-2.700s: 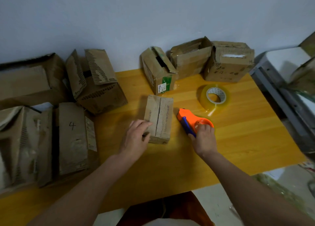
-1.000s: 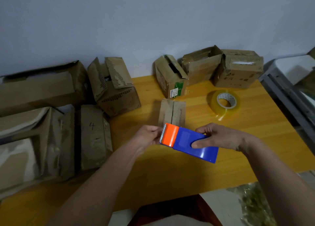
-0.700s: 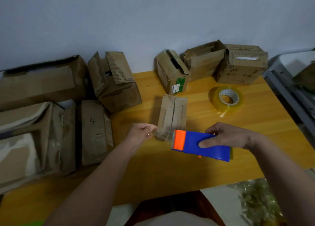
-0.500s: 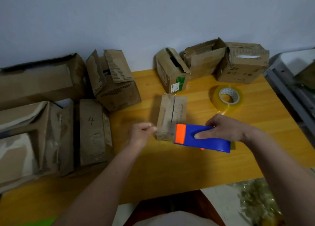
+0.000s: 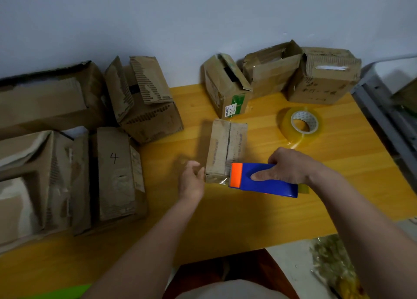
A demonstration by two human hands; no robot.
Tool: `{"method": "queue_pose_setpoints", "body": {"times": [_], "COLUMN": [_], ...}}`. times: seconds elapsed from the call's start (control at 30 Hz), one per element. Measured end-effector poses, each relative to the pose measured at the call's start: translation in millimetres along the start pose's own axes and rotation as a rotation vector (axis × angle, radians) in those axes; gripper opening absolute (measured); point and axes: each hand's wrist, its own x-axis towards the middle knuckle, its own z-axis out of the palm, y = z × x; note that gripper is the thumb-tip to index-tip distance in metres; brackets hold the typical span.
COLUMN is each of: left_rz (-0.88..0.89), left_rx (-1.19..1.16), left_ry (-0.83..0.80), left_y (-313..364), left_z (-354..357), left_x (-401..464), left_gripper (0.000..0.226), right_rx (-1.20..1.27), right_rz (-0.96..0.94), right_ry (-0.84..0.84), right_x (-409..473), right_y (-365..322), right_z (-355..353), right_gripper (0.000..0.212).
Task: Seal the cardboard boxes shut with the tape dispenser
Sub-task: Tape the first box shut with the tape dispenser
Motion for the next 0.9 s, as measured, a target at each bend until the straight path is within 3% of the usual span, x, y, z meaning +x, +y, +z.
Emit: {"method": "queue_pose_setpoints", "body": {"times": [0.07, 0.13, 0.23, 0.27, 0.33, 0.4, 0.67, 0.9], "left_rz": [-0.143, -0.109, 0.251, 0.433, 0.784, 0.935, 0.960, 0.940], "left_rx": [0.165, 0.232, 0.239, 0.286, 0.540, 0.841, 1.033, 1.038], "left_ry": [-0.013, 0.029, 0.181, 0.143, -0.099, -0.192, -0.115, -0.129], "left_y": [-6.3, -9.5, -9.5, -12.3, -18.4, -30.9, -39.8, -35.0], "left_z": [6.6, 8.8, 6.7, 7.2, 7.1, 5.8, 6.4, 3.8], "left_x": [-1.5, -8.6, -25.6, -27.6, -30.5, -23.4, -13.8, -17.3], "left_gripper": [0.050, 0.053, 0.058, 0.068, 0.084, 0.085, 0.073, 0.086], "right_rx": [0.000, 0.025, 0.071, 0.081, 0.085, 0.087, 0.100, 0.180], "right_rz": [0.002, 0.000, -0.011, -0.016, -0.026, -0.033, -0.018, -0.007], "right_ry": [0.003, 0.006, 0.000, -0.004, -0.014, -0.021, -0.069, -0.125], "right_x": [0.9, 2.2, 5.0, 6.2, 8.4, 9.8, 4.5, -1.2], "right_y": [1.2, 3.3, 5.2, 5.2, 6.3, 8.8, 40.4, 68.1], "right_z": [-0.7, -0.1, 1.1, 1.3, 0.9, 0.9, -11.2, -19.5], "right_gripper": [0.045, 0.045, 0.044, 0.044, 0.043, 0.044, 0.042, 0.042]}}
